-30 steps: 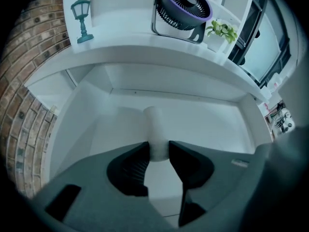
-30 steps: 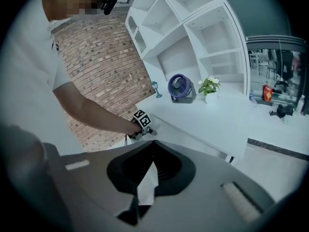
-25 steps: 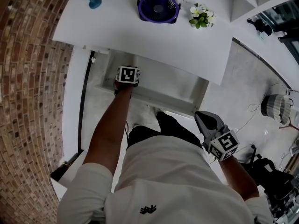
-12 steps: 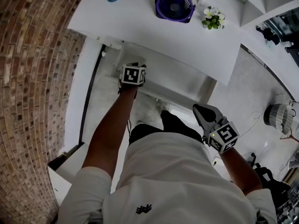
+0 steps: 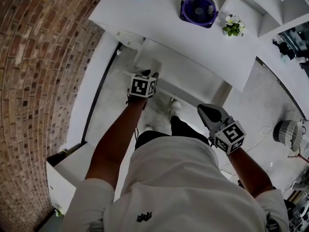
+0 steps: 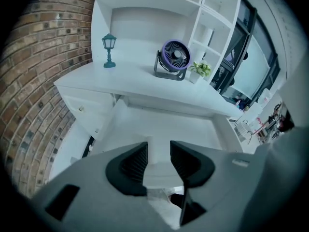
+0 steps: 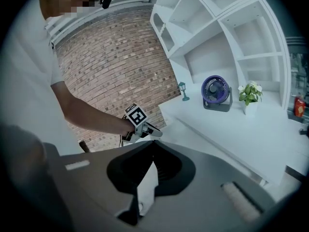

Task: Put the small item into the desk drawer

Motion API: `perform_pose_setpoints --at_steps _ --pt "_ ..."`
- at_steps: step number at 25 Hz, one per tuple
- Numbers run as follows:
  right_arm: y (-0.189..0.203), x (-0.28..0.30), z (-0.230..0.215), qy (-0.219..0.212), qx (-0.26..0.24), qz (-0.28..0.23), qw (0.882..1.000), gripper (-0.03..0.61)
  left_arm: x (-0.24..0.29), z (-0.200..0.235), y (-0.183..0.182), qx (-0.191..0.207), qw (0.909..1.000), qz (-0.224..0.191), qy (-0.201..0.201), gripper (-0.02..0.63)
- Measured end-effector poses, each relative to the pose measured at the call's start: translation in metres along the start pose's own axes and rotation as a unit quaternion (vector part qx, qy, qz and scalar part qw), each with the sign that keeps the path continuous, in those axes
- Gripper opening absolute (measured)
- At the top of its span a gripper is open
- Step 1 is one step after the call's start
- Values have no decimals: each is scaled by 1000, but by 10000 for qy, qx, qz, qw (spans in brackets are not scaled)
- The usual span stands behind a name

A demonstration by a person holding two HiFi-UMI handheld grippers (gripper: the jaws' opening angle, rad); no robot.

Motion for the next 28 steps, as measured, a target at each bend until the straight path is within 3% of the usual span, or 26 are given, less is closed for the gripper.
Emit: perform_pose_setpoints --at_steps 7,18,28 --pt "-9 21 36 -193 -254 -70 9995 14 -51 3 22 -93 9994 -327 92 152" --pt "-4 42 107 -254 -539 -118 9982 14 -143 5 66 92 9950 -937 344 149" --pt "8 47 186 -142 -798 -187 9965 14 -242 2 129 348 9869 -1424 681 129"
Point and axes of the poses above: the fingertips, and each gripper's own axes: x forward along the fingers, z to its left, y out of its underside, the point moved 9 cm from there along -x, backward along the fingers, and after that the axes turned 5 degrees about y, right-handed, at the moved point
